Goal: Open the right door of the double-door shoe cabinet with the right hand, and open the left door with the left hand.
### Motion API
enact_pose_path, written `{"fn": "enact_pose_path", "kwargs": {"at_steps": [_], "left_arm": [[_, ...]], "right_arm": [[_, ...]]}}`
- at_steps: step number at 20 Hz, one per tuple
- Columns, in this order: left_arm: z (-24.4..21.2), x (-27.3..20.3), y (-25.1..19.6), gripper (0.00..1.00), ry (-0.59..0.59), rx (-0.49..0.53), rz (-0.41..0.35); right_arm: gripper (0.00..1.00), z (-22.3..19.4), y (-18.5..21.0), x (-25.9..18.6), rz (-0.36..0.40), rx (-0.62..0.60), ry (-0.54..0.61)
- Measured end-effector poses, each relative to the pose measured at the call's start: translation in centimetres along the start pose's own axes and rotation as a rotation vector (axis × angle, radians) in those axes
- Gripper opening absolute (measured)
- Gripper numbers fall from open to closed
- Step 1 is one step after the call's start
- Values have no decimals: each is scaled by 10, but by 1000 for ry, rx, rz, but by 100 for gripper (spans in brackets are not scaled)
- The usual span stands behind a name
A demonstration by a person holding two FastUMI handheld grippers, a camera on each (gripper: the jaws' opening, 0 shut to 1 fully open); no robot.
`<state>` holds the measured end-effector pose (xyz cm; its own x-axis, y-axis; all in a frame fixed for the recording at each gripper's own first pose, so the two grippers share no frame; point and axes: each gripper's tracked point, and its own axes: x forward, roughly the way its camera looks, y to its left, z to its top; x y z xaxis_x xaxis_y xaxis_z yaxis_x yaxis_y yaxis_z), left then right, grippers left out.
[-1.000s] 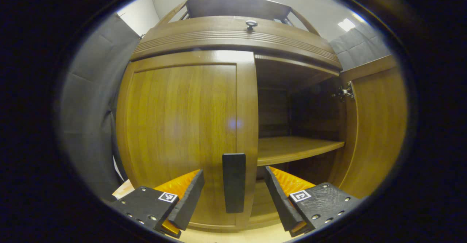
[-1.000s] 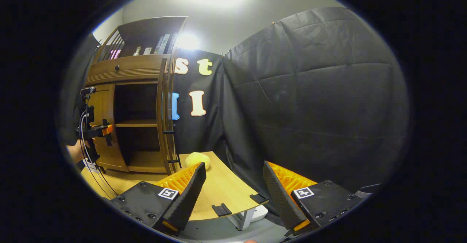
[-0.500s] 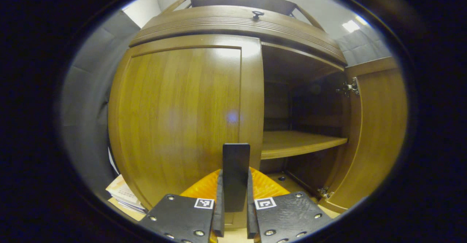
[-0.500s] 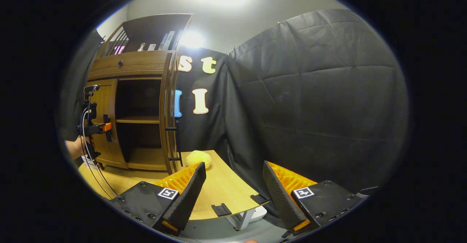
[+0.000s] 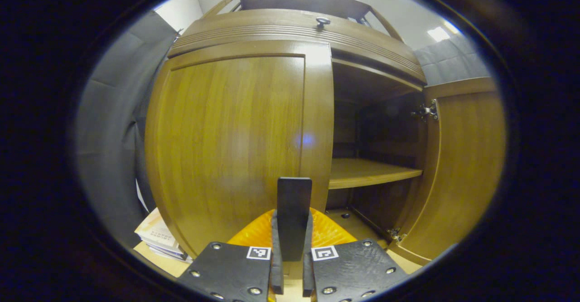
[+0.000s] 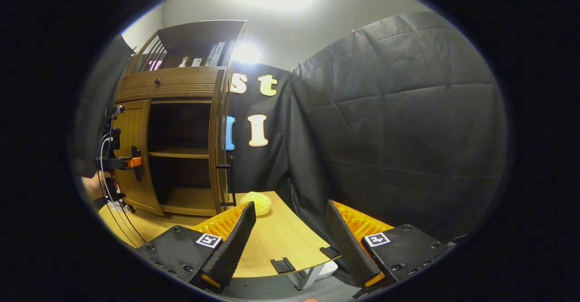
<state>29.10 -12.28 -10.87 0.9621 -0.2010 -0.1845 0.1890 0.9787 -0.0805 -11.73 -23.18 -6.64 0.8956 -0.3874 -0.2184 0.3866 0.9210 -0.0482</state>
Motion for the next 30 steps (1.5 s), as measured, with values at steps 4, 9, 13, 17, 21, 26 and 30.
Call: {"fn": "enact_pose_path", "kwargs": {"at_steps": [4, 9, 13, 17, 21, 26, 30], "left_arm": [[1, -27, 5, 20, -12, 2, -2], [2, -55, 15, 20, -6, 2, 0], [1, -80, 26, 20, 1, -6, 10], [2, -104, 39, 18, -8, -2, 36], [3, -127, 55, 19, -6, -11, 58], [4, -152, 77, 18, -3, -46, 83], [3, -164, 93, 18, -4, -24, 106]], "right_arm": [[98, -2, 4, 0, 47, 8, -2], [99, 4, 43, 27, 101, 3, -2], [98, 4, 59, 34, 142, 17, -4], [99, 2, 78, 34, 188, 18, -7], [98, 1, 99, 34, 232, 10, -8], [98, 1, 125, 34, 286, 2, -9], [94, -1, 144, 33, 327, 11, -10]]}}
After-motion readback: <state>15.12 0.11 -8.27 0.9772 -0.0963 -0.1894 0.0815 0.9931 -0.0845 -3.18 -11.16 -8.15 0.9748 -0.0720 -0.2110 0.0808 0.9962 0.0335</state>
